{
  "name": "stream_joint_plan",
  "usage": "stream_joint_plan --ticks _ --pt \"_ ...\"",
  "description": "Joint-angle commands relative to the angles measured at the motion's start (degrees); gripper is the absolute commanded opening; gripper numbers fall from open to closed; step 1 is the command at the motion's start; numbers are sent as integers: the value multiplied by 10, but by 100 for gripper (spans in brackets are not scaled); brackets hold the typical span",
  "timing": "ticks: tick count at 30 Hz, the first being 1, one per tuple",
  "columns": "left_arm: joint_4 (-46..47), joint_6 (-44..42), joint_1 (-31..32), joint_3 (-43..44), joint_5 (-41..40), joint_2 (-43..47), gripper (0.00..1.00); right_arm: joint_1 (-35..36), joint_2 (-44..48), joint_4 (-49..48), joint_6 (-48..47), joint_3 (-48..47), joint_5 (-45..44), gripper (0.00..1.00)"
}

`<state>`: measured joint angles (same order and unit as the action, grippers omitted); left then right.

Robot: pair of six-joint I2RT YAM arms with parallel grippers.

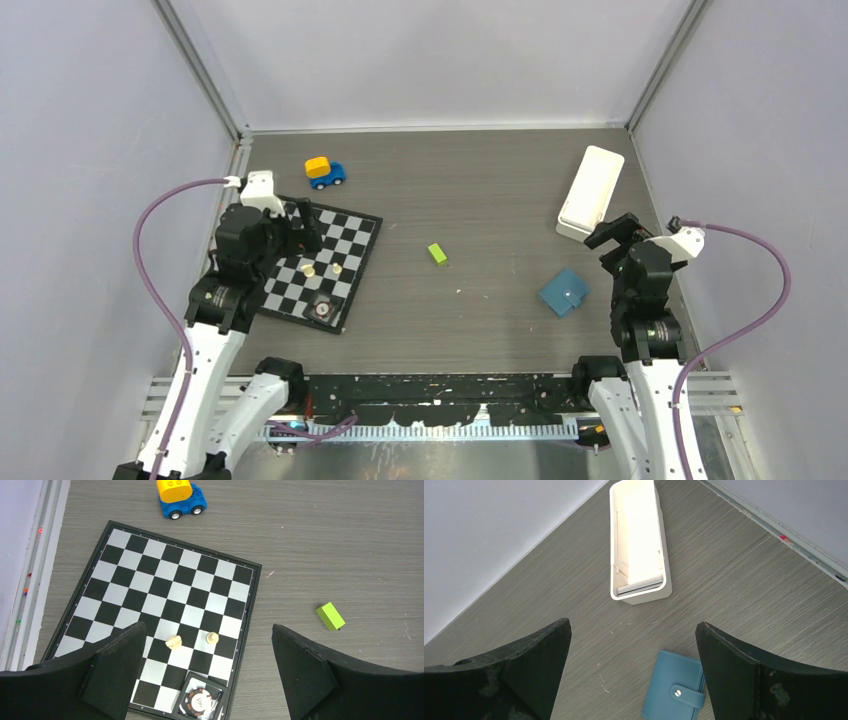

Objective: Put the credit cards into the card holder
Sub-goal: Open the card holder at the center of the board.

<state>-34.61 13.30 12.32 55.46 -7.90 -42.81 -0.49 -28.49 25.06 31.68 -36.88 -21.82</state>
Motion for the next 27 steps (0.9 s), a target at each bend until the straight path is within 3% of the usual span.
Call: stream_joint_plan --ticks 1,8,15,19,27 --pt "12 12 2 -1 -14 27 100 1 -15 16 9 -30 10 100" --pt "28 1 2 -37 15 22 100 1 -64 143 50 -66 78 99" --pt "16 20 34 5 116 -92 97 1 -93 247 109 -46 145 97" --pt "11 28 56 51 166 -150 98 1 -114 261 150 -28 129 96" --pt "29 20 57 32 201 -166 99 1 -220 231 194 10 112 90"
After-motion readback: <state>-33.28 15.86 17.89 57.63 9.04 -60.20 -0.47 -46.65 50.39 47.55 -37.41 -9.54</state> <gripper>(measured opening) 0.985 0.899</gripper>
